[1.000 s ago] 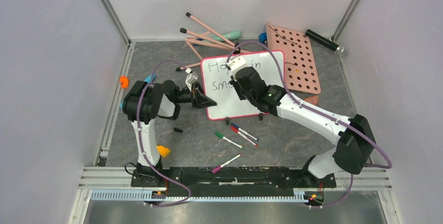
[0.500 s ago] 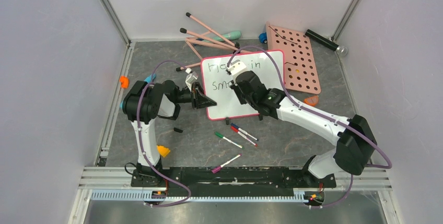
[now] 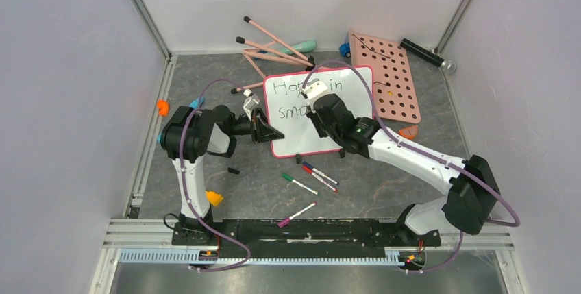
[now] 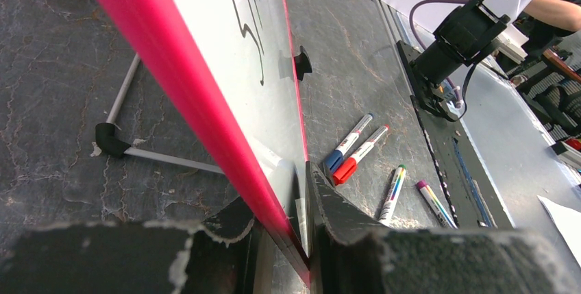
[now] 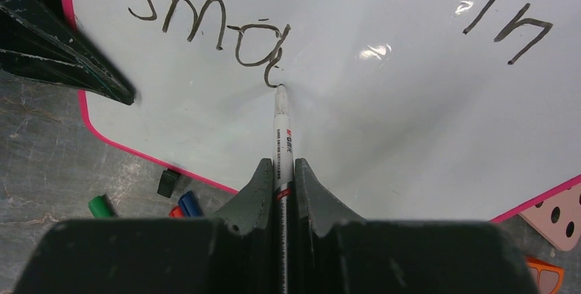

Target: Write a sentence on the whiteboard

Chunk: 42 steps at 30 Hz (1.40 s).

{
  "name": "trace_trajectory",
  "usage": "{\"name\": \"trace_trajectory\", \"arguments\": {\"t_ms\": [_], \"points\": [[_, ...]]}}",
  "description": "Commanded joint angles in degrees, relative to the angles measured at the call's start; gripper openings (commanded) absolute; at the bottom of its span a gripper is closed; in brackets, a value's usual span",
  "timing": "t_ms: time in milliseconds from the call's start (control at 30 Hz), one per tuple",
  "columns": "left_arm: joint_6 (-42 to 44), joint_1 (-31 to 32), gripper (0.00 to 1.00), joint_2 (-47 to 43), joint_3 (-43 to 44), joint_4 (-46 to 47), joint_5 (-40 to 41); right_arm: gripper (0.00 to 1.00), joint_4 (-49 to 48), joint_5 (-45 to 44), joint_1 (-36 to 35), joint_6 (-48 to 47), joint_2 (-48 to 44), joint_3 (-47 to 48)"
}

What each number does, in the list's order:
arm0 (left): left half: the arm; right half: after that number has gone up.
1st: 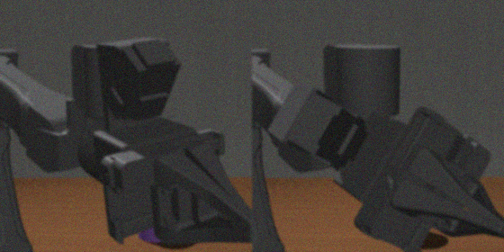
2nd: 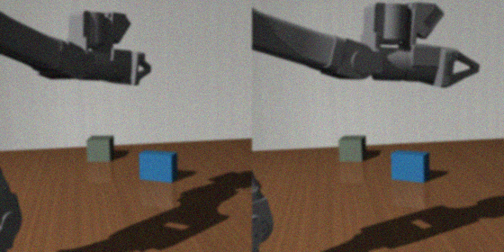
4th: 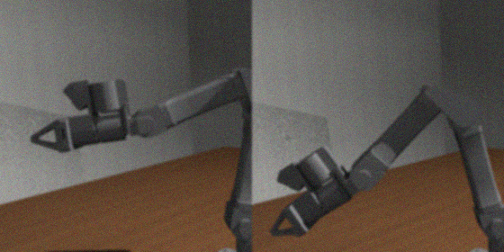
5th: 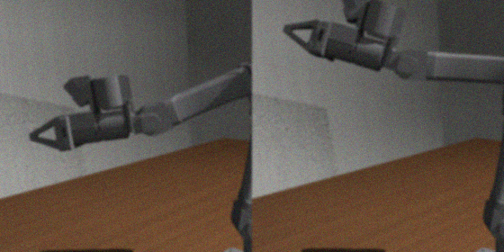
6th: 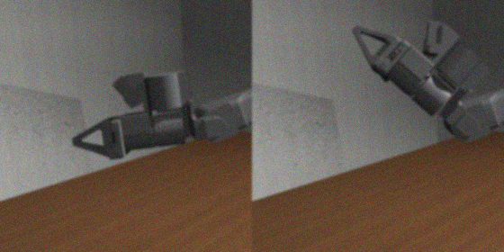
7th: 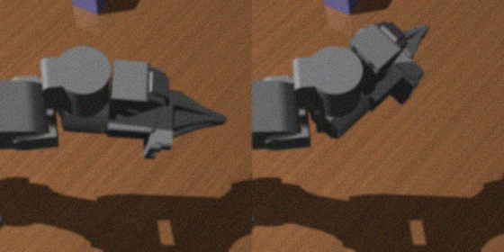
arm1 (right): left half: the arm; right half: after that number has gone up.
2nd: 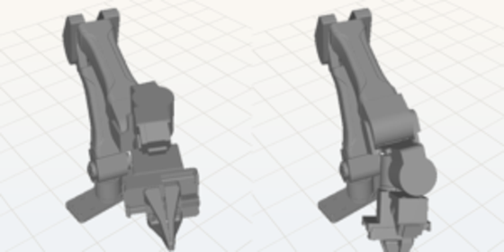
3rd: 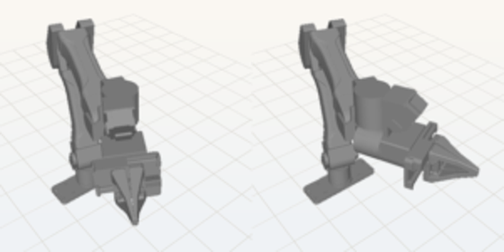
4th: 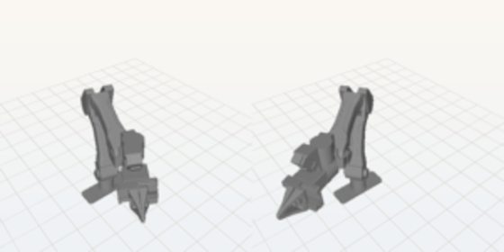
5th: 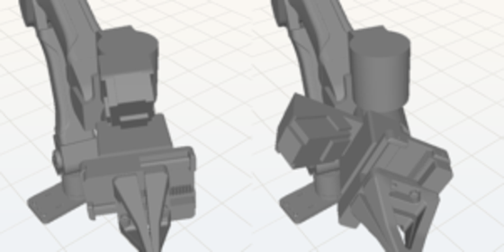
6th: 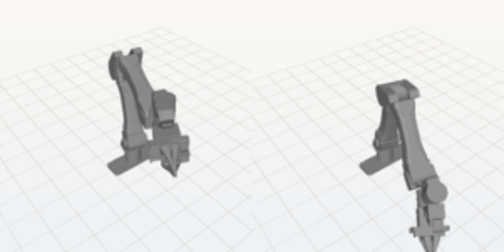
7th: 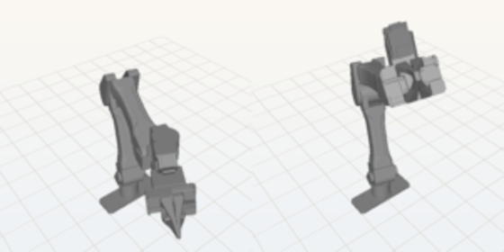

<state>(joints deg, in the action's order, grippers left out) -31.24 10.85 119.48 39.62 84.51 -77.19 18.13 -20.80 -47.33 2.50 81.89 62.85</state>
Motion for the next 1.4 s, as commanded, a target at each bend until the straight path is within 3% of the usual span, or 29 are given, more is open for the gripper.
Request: {"name": "trace_trajectory", "arguments": {"t_ms": [0, 667, 1133, 1367], "points": [[4.48, 0.75, 0.20, 1.12, 0.55, 4.70, -3.86, 0.00, -0.91, -0.88, 0.56, -0.47, -3.14, 3.08], [4.53, 0.75, 0.20, 1.11, 0.55, 4.70, -3.93, 0.00, -2.47, -2.96, 2.62, -1.98, 2.99, 8.63], [4.56, 0.75, 0.20, 1.19, 0.47, 4.70, -3.93, 0.00, -4.05, 1.64, 2.77, 0.09, -0.57, -1.88], [4.51, 0.75, 0.20, 1.22, 0.54, 4.70, -3.83, 0.00, -3.55, 2.24, 2.77, 0.46, -1.98, -0.79]]}}
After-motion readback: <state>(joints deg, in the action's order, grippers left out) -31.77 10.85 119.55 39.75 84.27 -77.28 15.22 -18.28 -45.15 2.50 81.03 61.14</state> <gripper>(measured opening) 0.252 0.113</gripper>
